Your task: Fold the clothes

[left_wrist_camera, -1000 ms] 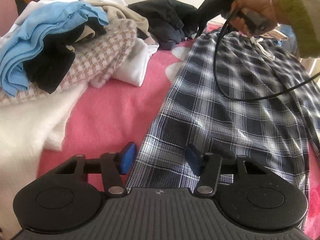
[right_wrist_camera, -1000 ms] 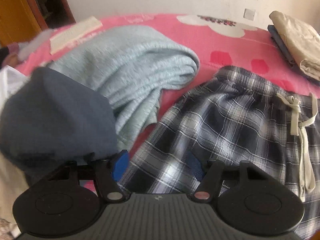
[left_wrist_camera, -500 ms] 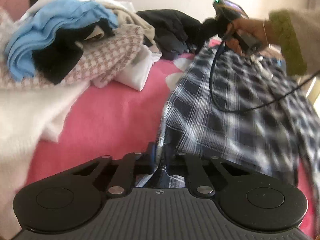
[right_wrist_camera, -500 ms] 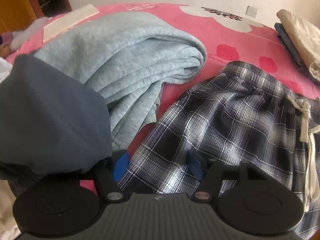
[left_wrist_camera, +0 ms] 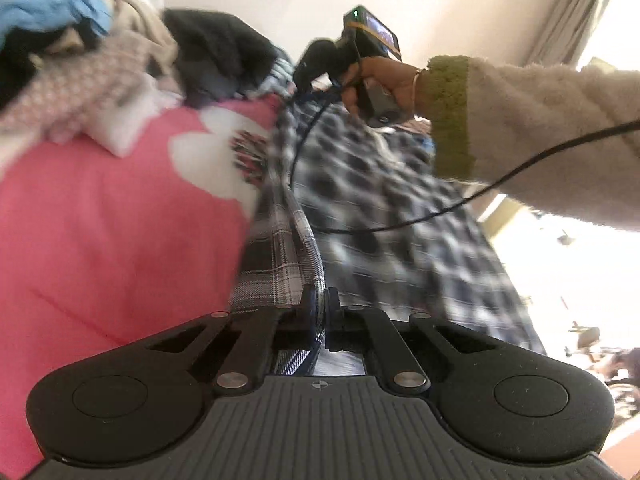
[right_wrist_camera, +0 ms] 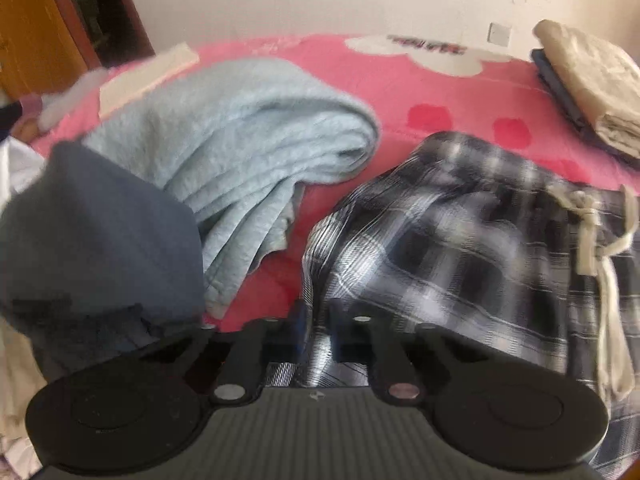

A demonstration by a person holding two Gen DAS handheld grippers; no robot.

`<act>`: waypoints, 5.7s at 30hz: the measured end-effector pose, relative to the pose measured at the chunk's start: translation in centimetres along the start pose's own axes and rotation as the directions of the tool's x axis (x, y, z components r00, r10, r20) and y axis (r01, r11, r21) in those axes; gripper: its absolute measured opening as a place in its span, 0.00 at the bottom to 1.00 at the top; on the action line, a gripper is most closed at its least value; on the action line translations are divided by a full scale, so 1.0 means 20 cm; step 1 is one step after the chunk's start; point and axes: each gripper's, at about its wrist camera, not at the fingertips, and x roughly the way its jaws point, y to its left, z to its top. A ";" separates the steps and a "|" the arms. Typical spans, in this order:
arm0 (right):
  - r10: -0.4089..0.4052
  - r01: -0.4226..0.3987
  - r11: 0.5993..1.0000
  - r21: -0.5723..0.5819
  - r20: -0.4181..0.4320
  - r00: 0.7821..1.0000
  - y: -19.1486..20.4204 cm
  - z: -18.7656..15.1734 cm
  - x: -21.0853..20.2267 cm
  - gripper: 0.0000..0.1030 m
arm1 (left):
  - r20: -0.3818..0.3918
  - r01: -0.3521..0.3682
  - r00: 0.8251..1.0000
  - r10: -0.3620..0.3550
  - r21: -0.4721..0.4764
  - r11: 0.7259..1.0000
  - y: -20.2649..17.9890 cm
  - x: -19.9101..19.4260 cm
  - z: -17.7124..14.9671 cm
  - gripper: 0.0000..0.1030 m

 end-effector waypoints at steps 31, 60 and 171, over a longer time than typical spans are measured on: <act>-0.231 0.097 0.900 0.425 0.276 0.933 -1.41 -0.58 -0.64 0.02 | -0.328 0.404 0.883 -0.336 0.166 0.899 -0.81 0.58 -0.17 0.01; -0.148 0.087 0.957 0.277 0.206 0.967 -1.42 -0.29 -0.38 0.07 | -0.322 0.396 0.884 -0.339 0.129 0.909 -0.84 0.63 -0.21 0.01; -0.031 -0.013 0.940 0.342 0.123 0.992 -1.51 -1.23 -0.93 0.23 | -0.238 0.122 0.970 0.056 0.667 0.735 -0.97 0.39 -0.47 0.00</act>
